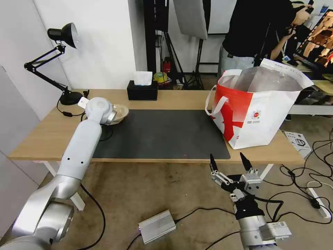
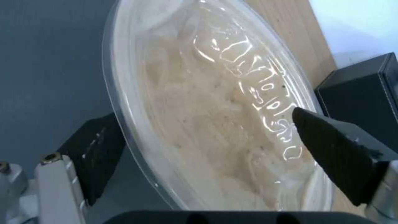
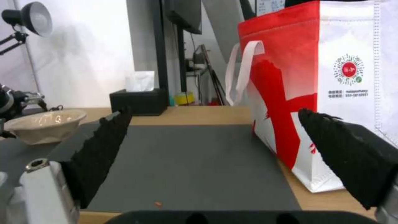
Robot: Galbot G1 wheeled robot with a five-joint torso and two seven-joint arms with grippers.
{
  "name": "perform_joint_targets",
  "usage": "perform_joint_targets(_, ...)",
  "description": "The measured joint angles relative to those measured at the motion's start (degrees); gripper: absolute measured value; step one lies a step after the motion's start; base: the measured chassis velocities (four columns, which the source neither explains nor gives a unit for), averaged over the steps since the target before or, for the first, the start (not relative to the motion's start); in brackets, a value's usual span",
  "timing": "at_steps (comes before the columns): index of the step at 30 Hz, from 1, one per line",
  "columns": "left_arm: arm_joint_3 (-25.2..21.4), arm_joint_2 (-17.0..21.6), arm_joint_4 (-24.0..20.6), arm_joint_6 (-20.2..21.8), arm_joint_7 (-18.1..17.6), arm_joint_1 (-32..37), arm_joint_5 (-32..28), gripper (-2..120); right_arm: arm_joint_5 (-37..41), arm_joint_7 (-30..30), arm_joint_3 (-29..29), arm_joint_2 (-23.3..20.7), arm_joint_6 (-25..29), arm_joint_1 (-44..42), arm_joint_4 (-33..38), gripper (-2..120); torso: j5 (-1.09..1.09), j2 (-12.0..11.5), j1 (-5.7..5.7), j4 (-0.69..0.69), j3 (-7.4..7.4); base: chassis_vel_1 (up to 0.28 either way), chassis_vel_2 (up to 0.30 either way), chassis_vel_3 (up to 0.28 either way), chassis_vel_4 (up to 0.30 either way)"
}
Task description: Pick up the trash from the table and place it into the takeout bag.
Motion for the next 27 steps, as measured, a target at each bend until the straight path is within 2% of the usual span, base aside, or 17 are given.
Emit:
perform_joint_targets(2,-0.35,-0.12,0.11,0.01,0.04,0.03,0.18,93,0.00,0.00,0.00,0.00,0.00,0.00,0.00,100,0.00,0.00,0.00,0.00,0.00,0.000,0.000,0.000,0.000)
perform_joint_targets(4,-0.38,-0.12,0.12,0.00,0.04,0.03,0.21,92,0.00,0.00,0.00,0.00,0.00,0.00,0.00,100,0.00,0.00,0.00,0.00,0.00,0.000,0.000,0.000,0.000)
perform_joint_targets(5,-0.59,-0.14,0.12,-0.13,0.04,0.13,0.39,83,0.00,0.00,0.00,0.00,0.00,0.00,0.00,100,0.00,0.00,0.00,0.00,0.00,0.000,0.000,0.000,0.000)
perform_joint_targets(7,-0.62,-0.12,0.11,-0.22,0.04,0.20,0.46,80,0.00,0.00,0.00,0.00,0.00,0.00,0.00,100,0.00,0.00,0.00,0.00,0.00,0.000,0.000,0.000,0.000)
perform_joint_targets(9,-0.80,-0.02,0.11,-0.66,-0.15,0.29,0.90,68,0.00,0.00,0.00,0.00,0.00,0.00,0.00,100,0.00,0.00,0.00,0.00,0.00,0.000,0.000,0.000,0.000)
perform_joint_targets(13,-1.03,0.15,-0.04,-0.97,-0.20,0.54,0.93,59,0.00,0.00,0.00,0.00,0.00,0.00,0.00,100,0.00,0.00,0.00,0.01,0.00,0.000,0.000,0.000,0.000)
perform_joint_targets(15,-1.21,0.29,-0.24,-1.13,-0.17,0.74,0.94,47,0.00,0.00,0.00,0.00,0.00,0.00,0.00,100,0.00,0.00,0.00,0.00,0.00,0.000,0.000,0.000,0.000)
perform_joint_targets(17,-1.22,0.32,-0.25,-1.15,-0.17,0.79,0.94,43,0.00,0.00,0.00,0.00,0.00,0.00,0.00,100,0.00,0.00,0.00,0.00,0.00,0.000,0.000,0.000,0.000)
perform_joint_targets(20,-1.22,0.41,-0.69,-1.19,-0.17,0.99,0.85,29,0.00,0.00,0.00,0.00,0.00,0.00,0.00,100,0.00,0.00,0.00,0.00,0.00,0.000,0.000,0.000,0.000)
perform_joint_targets(22,-1.12,0.48,-0.82,-1.21,-0.18,1.06,0.82,26,0.00,0.00,0.00,0.00,0.00,0.00,0.00,100,0.00,0.00,0.00,0.00,0.00,0.000,0.000,0.000,0.000)
perform_joint_targets(25,-0.98,0.63,-1.04,-1.30,-0.23,1.13,0.77,11,0.00,0.00,0.00,0.00,0.00,0.00,0.00,100,0.00,0.00,0.00,0.00,0.00,0.000,0.000,0.000,0.000)
perform_joint_targets(27,-0.95,0.66,-1.11,-1.32,-0.26,1.14,0.77,8,0.00,0.00,0.00,0.00,0.00,0.00,0.00,100,0.00,0.00,0.00,0.00,0.00,0.000,0.000,0.000,0.000)
